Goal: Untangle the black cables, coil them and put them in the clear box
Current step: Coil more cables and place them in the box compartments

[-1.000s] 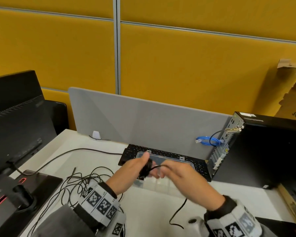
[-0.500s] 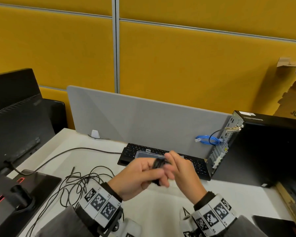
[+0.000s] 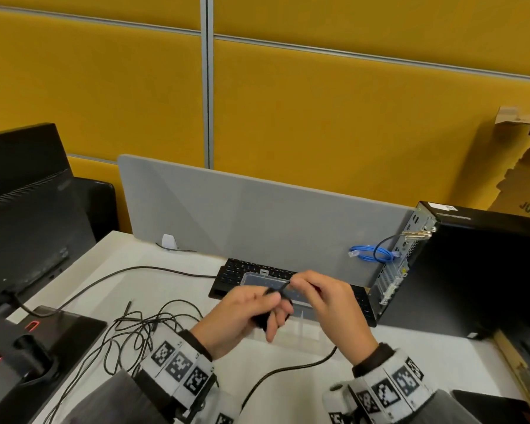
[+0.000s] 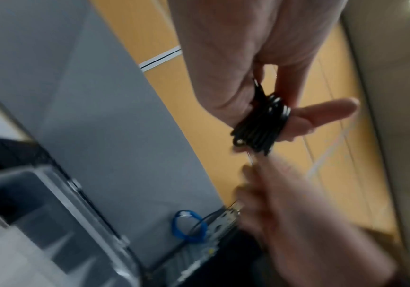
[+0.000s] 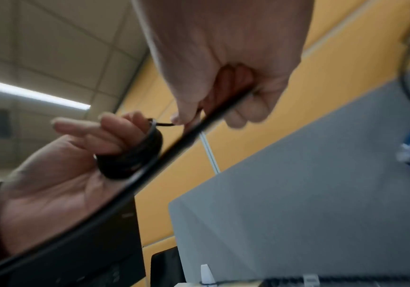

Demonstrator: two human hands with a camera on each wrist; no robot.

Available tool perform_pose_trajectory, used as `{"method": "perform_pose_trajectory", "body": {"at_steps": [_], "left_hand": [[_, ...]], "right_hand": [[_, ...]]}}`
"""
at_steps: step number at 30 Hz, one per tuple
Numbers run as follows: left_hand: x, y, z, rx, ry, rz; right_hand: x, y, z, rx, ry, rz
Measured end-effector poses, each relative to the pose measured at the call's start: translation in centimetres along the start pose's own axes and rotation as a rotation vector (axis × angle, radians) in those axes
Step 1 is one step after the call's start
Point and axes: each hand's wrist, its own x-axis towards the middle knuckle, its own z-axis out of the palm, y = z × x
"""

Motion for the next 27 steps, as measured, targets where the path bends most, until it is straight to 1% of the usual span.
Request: {"method": "perform_pose_trajectory", "body": {"at_steps": [1,2,3,4,5,6,7,8,10,12,13,14,15,17,19,20,21,22,23,24,25,26,27], "left_hand": [[0.1,0.6,0.3,-0.103,0.064,0.059],[0.3,1.2,0.5,-0.195,0.138,0.102],[0.5,1.6,0.5,-0.249,0.207,0.138],[0.8,1.7,0.3,-0.251,0.251,0.171],[1.0,1.6,0.1,-0.202,0.276,0.186],[1.2,1.2,-0.2,-0.099,0.290,0.178],[1.3,0.6,-0.5,0.051,0.307,0.156],[1.3,-0.1,-0.9,0.228,0.315,0.127],[0.9,-1.3,-1.4,0.526,0.290,0.089],[0.5,-2.3,-1.7,0.744,0.206,0.069],[0.4,-2.5,-1.8,0.793,0.152,0.043],[0.2,-2.6,-1.8,0.779,0.102,0.003],[0.0,-2.5,-2.0,0.714,0.051,-0.039],[-0.2,-2.2,-2.1,0.517,-0.054,-0.095],[-0.6,-1.1,-1.8,0.257,-0.153,-0.086],[-0.8,-0.4,-1.3,0.109,-0.155,-0.047],[-0.8,0.3,-0.8,-0.025,-0.106,0.006],[-0.5,0.9,-0.5,-0.139,-0.011,0.060],[0.0,1.3,-0.3,-0.222,0.121,0.105],[0.5,1.4,-0.3,-0.257,0.243,0.137],[0.9,1.3,-0.5,-0.206,0.324,0.156],[1.3,0.9,-0.7,-0.053,0.372,0.159],[1.3,0.2,-0.9,0.191,0.385,0.147]], "right_hand": [[0.0,0.2,0.0,0.029,-0.104,0.055],[-0.3,0.1,0.1,0.011,-0.229,0.097],[-0.7,0.0,0.4,-0.024,-0.364,0.128],[-1.3,-0.2,0.9,-0.047,-0.481,0.139],[-1.9,-0.5,1.4,-0.050,-0.573,0.135],[-2.5,-1.0,1.9,-0.036,-0.644,0.122],[-3.0,-1.6,2.2,-0.012,-0.695,0.109],[-3.2,-2.1,2.4,0.005,-0.720,0.091],[-3.2,-3.1,2.1,-0.003,-0.710,0.056],[-2.7,-3.4,1.3,-0.054,-0.618,0.018],[-2.3,-3.2,0.8,-0.084,-0.550,0.004],[-1.9,-2.8,0.2,-0.121,-0.478,-0.010],[-1.5,-2.2,-0.2,-0.171,-0.416,-0.019],[-0.7,-1.0,-1.1,-0.282,-0.308,-0.015],[-0.5,0.2,-1.3,-0.368,-0.244,0.017],[-0.6,0.8,-1.2,-0.394,-0.263,0.054],[-1.0,1.2,-0.8,-0.396,-0.324,0.089],[-1.5,1.1,-0.3,-0.373,-0.423,0.109],[-2.2,0.6,0.5,-0.332,-0.535,0.117],[-3.0,-0.2,1.2,-0.273,-0.636,0.107],[-3.7,-1.2,1.9,-0.210,-0.717,0.082],[-4.2,-2.2,2.3,-0.166,-0.743,0.034],[-4.3,-2.9,2.3,-0.156,-0.718,-0.007]]}}
